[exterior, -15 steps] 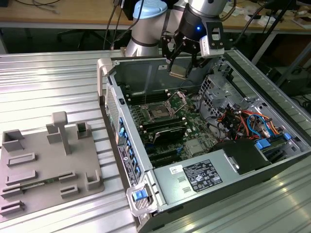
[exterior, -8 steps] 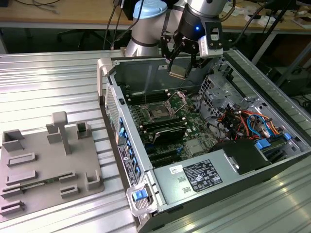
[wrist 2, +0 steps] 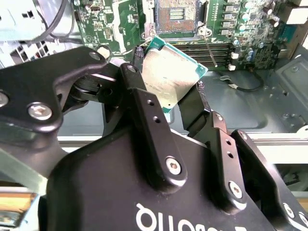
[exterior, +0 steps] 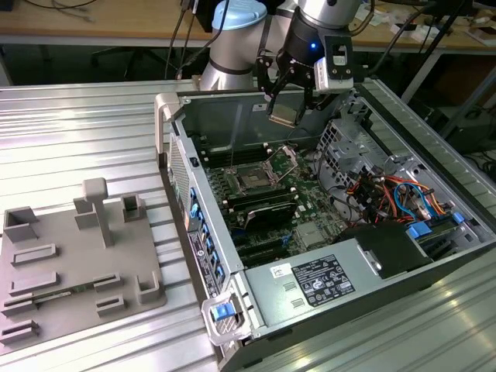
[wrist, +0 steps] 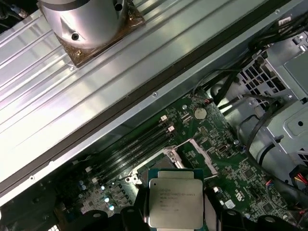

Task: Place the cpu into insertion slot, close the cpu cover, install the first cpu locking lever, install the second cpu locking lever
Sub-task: 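Place the cpu into insertion slot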

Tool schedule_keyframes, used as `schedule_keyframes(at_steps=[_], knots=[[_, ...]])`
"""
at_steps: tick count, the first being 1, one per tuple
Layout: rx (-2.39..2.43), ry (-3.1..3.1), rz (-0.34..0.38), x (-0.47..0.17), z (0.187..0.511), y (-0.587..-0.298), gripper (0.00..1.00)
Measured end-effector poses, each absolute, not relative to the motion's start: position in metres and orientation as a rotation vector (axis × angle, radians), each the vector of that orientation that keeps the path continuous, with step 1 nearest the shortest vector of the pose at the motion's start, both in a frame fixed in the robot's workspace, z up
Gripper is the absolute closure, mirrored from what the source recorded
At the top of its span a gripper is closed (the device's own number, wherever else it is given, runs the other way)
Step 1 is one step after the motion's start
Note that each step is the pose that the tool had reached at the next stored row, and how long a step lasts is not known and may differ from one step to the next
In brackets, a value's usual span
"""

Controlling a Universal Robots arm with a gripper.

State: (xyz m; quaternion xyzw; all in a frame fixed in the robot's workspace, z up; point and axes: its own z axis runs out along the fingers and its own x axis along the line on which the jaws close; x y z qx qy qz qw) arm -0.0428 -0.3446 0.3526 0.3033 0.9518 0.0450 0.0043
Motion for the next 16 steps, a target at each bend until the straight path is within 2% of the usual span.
schedule_keyframes(at_steps=[16], knots=[[1.012,2.96,0.14,-0.0435,0.3514,-0.3446,0.45]])
